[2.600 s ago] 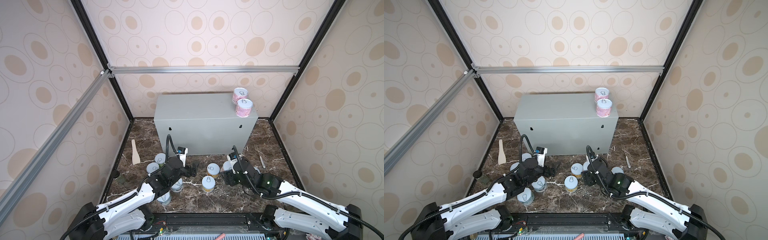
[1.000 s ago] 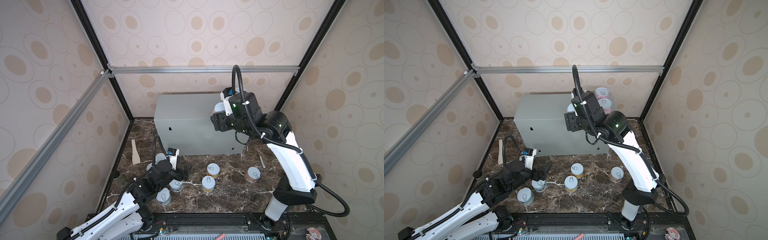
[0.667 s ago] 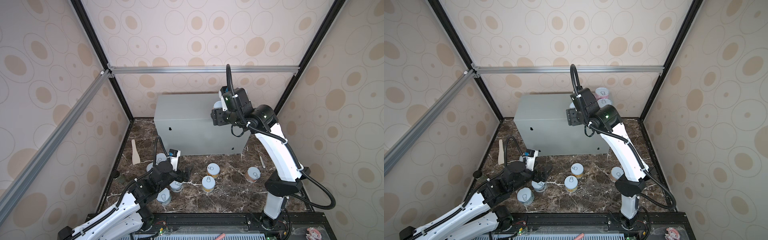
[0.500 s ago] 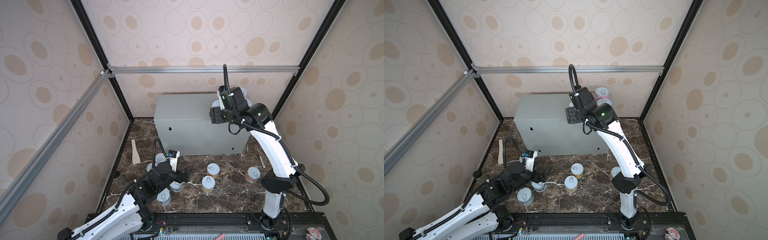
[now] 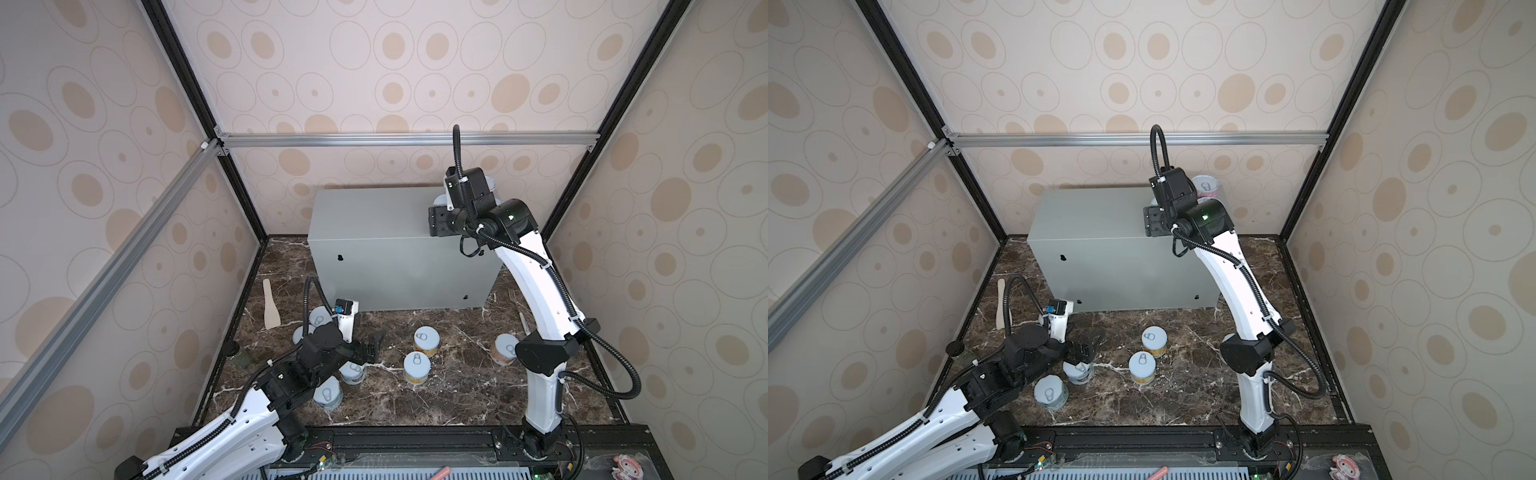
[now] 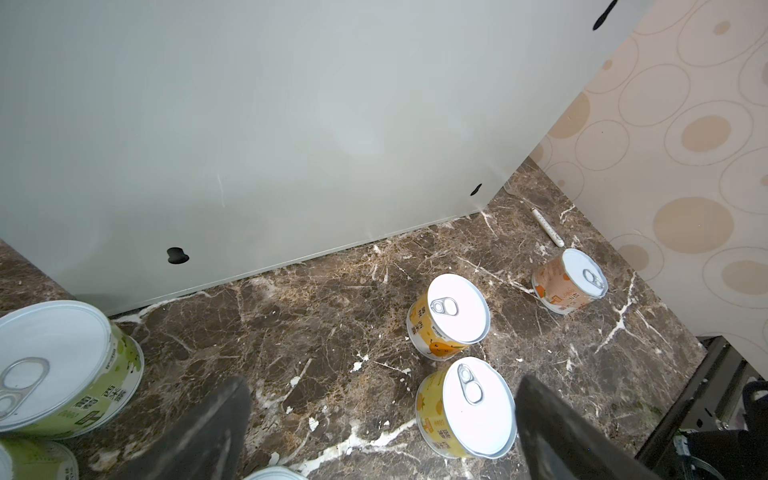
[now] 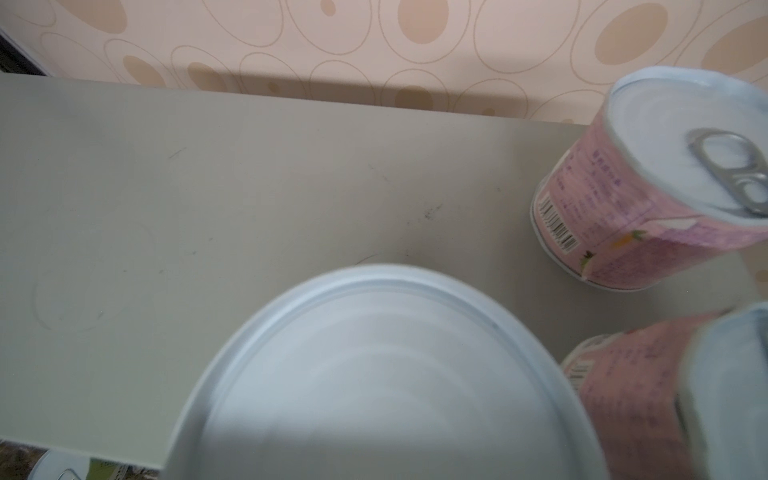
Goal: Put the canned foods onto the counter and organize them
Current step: 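Lift the orange-labelled can with the right gripper over the cabinet top, then lower the orange-labelled can onto the cabinet top beside the pink cans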
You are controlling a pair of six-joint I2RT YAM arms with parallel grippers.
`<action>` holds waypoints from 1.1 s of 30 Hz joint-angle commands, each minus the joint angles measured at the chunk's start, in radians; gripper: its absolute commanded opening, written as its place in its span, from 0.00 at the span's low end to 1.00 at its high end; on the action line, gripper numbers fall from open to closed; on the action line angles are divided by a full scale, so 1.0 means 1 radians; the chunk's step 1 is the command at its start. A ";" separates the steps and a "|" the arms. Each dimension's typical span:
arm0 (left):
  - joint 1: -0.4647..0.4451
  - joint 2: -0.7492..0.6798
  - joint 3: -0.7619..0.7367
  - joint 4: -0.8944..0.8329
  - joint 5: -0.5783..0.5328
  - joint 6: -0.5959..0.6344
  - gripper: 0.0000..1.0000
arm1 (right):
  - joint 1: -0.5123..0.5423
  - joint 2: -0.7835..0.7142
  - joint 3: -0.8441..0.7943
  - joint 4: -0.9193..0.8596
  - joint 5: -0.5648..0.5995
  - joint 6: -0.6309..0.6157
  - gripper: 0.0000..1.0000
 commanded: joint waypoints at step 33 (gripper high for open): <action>0.006 0.025 0.008 0.018 -0.042 -0.007 0.99 | -0.085 0.025 0.031 0.064 -0.143 -0.037 0.89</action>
